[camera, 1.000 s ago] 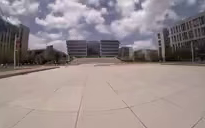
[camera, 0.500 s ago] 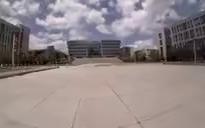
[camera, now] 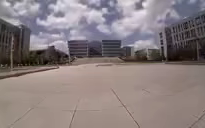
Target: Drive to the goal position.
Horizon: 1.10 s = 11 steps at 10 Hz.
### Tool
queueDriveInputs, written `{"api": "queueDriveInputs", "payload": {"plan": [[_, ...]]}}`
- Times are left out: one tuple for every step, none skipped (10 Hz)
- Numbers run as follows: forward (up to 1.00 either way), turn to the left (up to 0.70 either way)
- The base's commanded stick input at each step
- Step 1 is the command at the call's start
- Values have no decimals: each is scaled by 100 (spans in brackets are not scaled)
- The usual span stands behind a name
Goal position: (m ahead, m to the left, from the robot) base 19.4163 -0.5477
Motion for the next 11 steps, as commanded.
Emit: {"api": "queueDriveInputs", "payload": {"plan": [[70, 0], [70, 0], [70, 0], [70, 0], [70, 0], [70, 0], [70, 0], [70, 0], [70, 0], [70, 0], [70, 0]]}}
